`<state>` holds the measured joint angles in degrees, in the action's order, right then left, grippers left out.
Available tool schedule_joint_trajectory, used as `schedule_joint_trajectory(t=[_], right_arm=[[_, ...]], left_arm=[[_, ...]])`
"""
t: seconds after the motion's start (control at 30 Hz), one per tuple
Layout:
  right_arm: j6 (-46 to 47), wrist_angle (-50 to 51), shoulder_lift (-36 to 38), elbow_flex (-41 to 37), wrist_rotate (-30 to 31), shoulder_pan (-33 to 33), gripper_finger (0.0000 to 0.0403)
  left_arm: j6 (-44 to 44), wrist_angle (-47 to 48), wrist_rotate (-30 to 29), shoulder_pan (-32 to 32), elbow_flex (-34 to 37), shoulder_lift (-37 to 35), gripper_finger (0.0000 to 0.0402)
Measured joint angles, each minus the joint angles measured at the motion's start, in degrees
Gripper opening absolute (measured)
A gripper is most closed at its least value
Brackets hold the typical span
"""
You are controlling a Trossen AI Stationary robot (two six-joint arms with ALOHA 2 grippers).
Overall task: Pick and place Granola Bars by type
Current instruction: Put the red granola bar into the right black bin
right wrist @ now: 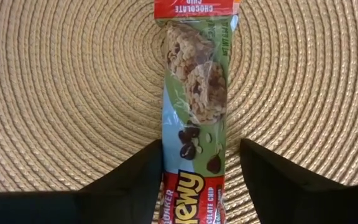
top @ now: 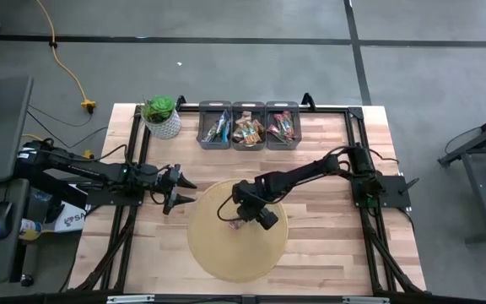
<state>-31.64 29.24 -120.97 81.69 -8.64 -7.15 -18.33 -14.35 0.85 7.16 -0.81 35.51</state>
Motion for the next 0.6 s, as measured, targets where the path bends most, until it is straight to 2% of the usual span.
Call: schedule_joint_trajectory(t=[0.3,0.6], right_arm=[[2.38,0.11,-0.07,-0.04,-0.85,0.06,0.0147],[3.34,0.06,0.10,-0.09,-0.19,-0.02,0.0137]], left_arm=[[-0.02,0.00,0.00,0.00,0.00,-0.02,0.0248],[0.00,0.00,-0.01,0.00,0.01,0.00,0.0248]])
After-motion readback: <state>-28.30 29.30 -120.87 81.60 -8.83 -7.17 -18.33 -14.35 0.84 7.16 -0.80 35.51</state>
